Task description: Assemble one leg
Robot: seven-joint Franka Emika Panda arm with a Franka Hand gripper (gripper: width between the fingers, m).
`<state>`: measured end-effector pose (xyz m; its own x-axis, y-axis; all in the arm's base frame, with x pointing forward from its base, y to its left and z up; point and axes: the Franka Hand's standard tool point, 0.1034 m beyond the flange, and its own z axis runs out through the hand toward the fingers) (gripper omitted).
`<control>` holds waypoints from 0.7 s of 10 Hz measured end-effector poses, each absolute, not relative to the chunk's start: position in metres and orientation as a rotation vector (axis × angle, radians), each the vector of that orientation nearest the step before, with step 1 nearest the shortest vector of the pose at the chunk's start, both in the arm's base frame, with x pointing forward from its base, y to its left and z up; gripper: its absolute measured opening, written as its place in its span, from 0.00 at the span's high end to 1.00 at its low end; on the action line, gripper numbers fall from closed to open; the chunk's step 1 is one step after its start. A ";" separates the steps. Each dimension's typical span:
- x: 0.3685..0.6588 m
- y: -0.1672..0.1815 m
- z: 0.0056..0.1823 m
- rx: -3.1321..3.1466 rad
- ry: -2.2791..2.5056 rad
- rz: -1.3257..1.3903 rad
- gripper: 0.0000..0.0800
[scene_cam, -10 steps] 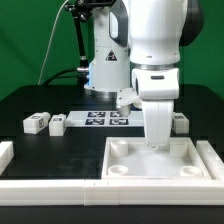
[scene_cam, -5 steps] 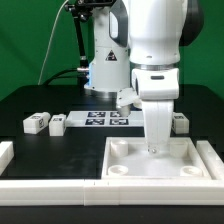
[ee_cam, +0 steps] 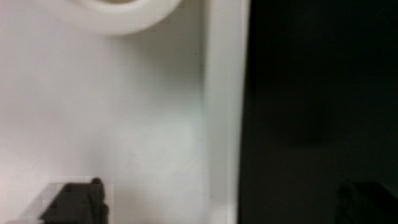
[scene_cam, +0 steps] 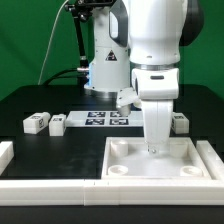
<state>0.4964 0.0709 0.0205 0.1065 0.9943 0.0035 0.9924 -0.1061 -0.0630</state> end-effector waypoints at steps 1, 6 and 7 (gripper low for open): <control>0.487 0.075 0.031 -2.341 -2.034 0.058 0.19; 0.466 0.087 0.052 -2.418 -1.970 0.056 0.19; 0.466 0.087 0.052 -2.438 -1.943 0.056 0.19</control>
Offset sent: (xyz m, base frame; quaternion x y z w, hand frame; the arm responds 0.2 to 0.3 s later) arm -0.0248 0.0144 0.0323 -0.0214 -0.0203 0.0382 0.9988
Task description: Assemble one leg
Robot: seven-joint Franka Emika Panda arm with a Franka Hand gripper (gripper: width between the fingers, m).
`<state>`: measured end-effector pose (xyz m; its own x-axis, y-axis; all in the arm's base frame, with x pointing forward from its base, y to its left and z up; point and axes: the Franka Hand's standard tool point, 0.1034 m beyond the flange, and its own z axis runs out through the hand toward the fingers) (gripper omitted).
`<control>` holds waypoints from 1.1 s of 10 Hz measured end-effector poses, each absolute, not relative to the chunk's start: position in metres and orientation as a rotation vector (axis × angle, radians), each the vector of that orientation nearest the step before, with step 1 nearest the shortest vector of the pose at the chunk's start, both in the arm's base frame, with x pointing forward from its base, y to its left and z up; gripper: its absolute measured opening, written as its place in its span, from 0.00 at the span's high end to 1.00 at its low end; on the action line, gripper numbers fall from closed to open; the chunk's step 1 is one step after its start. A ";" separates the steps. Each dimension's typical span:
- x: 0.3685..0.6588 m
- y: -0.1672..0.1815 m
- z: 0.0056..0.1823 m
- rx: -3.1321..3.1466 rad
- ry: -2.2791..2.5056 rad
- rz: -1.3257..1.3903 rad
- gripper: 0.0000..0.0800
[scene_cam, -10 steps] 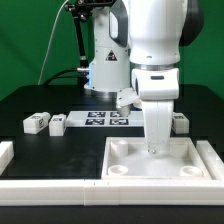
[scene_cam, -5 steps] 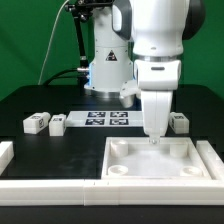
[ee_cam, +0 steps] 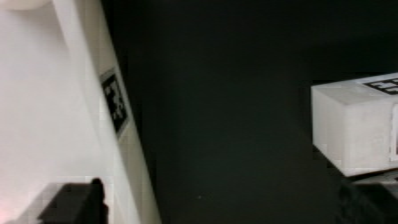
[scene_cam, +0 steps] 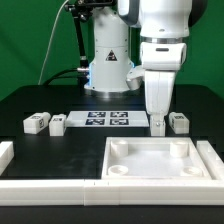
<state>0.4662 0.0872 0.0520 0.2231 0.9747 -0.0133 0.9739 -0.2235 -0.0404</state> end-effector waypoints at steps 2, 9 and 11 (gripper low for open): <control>0.466 0.088 0.052 -2.606 -1.710 0.057 0.19; 0.429 0.128 0.042 -3.066 -0.537 0.067 0.19; 0.425 0.143 0.042 -3.088 -0.224 0.079 0.19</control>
Offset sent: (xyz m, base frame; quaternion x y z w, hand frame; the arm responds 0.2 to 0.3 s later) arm -0.0429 0.0026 -0.0068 0.0053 0.0203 0.3111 0.9502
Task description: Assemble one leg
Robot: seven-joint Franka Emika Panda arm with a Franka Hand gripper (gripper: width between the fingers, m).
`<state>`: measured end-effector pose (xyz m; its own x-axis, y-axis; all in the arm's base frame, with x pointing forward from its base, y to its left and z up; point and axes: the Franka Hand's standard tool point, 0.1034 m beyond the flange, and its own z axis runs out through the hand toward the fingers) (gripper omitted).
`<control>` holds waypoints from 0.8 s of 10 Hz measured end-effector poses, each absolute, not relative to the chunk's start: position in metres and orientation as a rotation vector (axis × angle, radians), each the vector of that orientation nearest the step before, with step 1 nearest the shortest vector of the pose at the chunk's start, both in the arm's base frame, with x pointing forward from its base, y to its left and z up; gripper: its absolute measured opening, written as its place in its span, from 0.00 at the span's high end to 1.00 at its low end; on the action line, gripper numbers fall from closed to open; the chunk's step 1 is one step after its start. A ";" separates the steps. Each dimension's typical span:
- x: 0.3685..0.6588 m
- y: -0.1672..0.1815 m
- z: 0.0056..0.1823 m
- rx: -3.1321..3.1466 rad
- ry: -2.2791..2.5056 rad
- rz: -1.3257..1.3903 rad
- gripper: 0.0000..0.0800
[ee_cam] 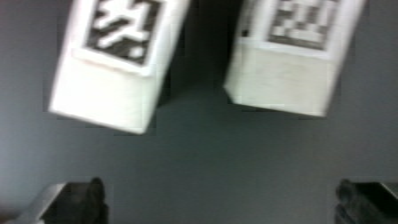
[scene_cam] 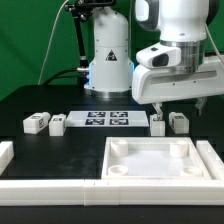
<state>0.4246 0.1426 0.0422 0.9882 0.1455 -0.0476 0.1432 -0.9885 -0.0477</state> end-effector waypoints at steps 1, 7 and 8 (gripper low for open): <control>0.424 0.144 0.042 -3.086 -0.162 0.084 0.19; 0.416 0.143 0.041 -3.100 -0.138 0.406 0.19; 0.415 0.145 0.039 -3.097 -0.142 0.470 0.19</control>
Offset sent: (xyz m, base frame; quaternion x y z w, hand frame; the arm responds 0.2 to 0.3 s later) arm 0.0000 0.0000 0.0000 0.0000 0.0000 0.0000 1.0000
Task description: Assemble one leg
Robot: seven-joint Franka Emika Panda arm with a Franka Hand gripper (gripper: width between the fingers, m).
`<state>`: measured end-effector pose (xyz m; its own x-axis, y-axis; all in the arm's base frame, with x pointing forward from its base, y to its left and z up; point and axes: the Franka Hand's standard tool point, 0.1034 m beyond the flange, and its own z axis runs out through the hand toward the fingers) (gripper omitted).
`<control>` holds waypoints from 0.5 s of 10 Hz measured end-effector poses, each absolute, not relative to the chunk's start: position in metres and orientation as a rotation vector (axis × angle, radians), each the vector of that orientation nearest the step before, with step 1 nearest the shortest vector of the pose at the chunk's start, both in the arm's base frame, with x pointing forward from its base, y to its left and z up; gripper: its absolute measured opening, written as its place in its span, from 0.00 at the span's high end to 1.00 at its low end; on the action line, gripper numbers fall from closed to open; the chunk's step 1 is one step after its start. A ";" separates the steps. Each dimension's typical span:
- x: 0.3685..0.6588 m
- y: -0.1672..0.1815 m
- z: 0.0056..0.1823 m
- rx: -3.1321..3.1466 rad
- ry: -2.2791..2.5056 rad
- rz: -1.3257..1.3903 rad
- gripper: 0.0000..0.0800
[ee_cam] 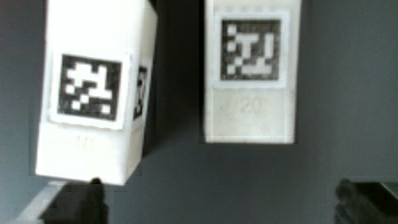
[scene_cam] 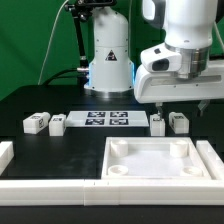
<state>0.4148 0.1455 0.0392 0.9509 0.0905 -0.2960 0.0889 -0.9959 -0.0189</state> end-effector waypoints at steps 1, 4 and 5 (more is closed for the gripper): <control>0.406 0.146 0.039 -3.093 -0.141 0.609 0.19; 0.401 0.148 0.030 -3.049 -0.146 0.906 0.19; 0.394 0.146 0.031 -3.019 -0.153 1.049 0.19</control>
Offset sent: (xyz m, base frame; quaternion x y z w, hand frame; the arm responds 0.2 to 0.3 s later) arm -0.0069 0.0019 -0.0096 -0.0036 -0.1570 0.0073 0.9876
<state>0.3941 0.1459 0.0306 0.7807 0.0709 -0.6209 0.1089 -0.9938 0.0235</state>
